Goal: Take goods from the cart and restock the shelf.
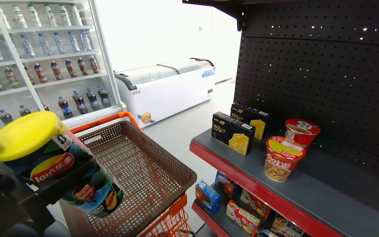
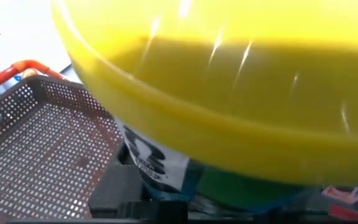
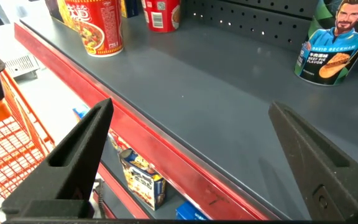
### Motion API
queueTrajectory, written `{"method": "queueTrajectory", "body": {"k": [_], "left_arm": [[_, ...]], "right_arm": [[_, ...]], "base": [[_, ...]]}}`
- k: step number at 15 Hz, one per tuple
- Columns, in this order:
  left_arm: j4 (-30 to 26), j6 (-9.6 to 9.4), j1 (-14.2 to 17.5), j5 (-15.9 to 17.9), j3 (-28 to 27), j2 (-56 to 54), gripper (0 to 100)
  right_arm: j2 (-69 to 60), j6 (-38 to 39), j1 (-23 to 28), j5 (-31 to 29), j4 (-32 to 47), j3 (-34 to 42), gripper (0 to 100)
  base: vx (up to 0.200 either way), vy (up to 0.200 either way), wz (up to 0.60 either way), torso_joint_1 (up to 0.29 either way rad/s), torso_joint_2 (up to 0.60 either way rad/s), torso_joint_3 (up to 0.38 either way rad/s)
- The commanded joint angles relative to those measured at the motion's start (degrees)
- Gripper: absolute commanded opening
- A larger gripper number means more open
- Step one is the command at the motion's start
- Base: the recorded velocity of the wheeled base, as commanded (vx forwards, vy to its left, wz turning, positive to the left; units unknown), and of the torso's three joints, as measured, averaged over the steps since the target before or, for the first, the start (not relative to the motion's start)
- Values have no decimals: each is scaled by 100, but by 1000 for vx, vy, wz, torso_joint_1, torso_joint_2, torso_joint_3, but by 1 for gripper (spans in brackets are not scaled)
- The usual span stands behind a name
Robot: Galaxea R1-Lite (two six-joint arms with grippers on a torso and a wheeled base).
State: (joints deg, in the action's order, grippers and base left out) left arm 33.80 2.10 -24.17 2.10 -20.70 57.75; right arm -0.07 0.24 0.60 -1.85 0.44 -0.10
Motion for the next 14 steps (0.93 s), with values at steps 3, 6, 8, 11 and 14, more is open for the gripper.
{"method": "queueTrajectory", "body": {"k": [3,6,8,11,14], "left_arm": [[-1201,-25,-149,19,5,-1301,0],[-2247,-34,-131,10,-31,-2154,0],[-2537,-34,-114,1,-13,-2408,0],[-2721,-25,-96,-16,-13,-2575,0],[-2721,-16,-87,-95,5,-2567,0]], "right_arm": [[7,2,2,1,0,1,100],[7,2,2,18,9,1,100],[7,2,2,18,9,1,100],[7,2,2,18,0,1,100],[7,2,2,18,0,1,100]], "base": [[0,0,0,0,0,0],[0,0,-200,-1,1,4],[0,0,-600,-5,2,5],[0,0,-600,6,2,2],[0,0,-600,-2,2,1]]}}
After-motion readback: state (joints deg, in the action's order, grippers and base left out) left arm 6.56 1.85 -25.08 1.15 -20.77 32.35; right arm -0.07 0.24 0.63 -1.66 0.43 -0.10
